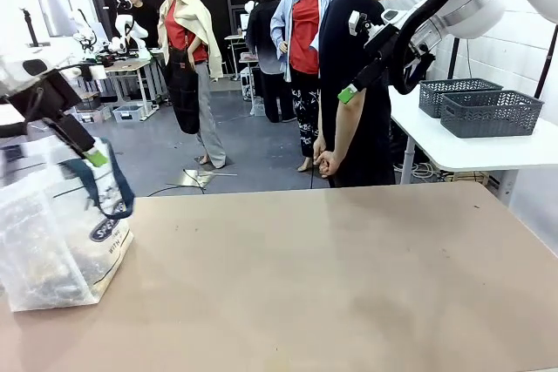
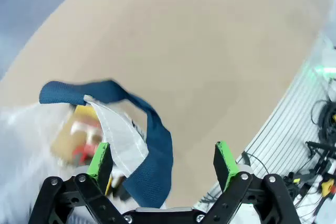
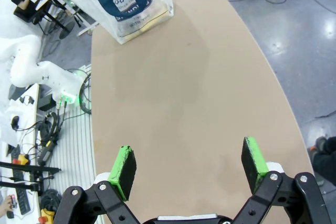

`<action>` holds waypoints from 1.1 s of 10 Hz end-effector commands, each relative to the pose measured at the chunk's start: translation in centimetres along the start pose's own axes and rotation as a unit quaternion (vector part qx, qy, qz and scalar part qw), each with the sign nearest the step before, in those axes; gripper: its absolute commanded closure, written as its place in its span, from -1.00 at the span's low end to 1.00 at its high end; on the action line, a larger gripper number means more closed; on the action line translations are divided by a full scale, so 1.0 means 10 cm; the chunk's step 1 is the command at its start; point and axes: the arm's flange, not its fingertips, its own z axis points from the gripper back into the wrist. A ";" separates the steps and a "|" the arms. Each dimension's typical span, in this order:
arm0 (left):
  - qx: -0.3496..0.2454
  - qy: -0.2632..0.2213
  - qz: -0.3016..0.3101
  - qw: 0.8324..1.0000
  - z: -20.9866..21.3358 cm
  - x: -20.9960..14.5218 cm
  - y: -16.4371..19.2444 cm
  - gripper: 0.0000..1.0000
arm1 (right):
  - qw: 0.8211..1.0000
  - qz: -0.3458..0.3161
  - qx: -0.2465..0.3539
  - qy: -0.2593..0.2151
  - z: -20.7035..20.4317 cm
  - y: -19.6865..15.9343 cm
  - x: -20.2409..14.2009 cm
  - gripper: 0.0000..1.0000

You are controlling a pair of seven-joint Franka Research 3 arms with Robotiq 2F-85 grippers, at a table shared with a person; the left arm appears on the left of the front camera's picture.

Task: Transfer purchased items from the store into the shopping bag.
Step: Move the Reusable shopping bag to the right side of the table.

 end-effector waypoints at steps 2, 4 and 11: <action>-0.112 -0.068 -0.125 0.983 -0.09 0.16 0.17 -1.00 | 1.000 -0.007 0.005 -0.006 -0.01 0.01 0.01 -1.00; -0.080 -0.099 -0.174 0.977 -0.11 0.33 0.16 -1.00 | 1.000 -0.007 0.005 -0.006 -0.01 0.01 0.01 -1.00; -0.064 -0.163 -0.247 0.953 -0.03 0.55 0.20 -1.00 | 1.000 -0.007 0.005 -0.006 -0.01 0.01 0.01 -1.00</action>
